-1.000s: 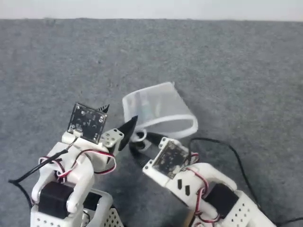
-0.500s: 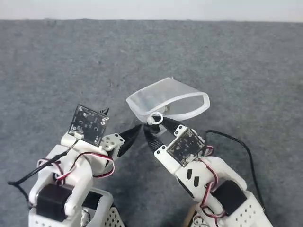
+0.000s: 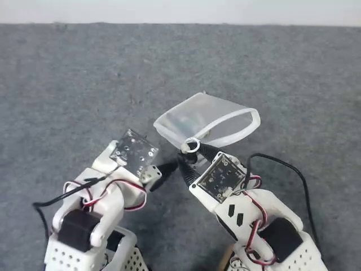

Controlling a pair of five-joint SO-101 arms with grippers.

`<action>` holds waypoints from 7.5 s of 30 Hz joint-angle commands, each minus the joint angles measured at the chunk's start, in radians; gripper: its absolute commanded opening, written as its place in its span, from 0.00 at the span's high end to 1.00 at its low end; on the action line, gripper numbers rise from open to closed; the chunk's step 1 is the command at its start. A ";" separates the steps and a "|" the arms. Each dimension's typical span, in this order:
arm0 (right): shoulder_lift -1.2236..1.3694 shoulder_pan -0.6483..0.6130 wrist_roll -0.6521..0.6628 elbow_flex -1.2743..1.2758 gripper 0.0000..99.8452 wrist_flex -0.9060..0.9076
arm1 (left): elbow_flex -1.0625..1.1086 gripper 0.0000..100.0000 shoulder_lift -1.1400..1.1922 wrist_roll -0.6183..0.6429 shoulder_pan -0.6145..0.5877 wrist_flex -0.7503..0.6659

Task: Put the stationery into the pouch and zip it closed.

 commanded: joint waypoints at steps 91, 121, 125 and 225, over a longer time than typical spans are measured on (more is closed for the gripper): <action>-0.140 -0.082 -0.037 0.072 0.99 -0.162 | 0.127 0.79 -0.224 0.195 0.061 -0.216; -0.295 -0.199 -0.032 0.071 0.99 -0.062 | 0.309 0.94 -0.374 0.150 0.129 -0.327; -0.297 -0.199 -0.040 0.041 0.99 -0.074 | 0.311 0.99 -0.374 0.117 0.129 -0.322; 0.071 -0.085 -0.072 -0.038 0.93 -0.239 | 0.318 0.99 -0.377 0.060 0.095 -0.279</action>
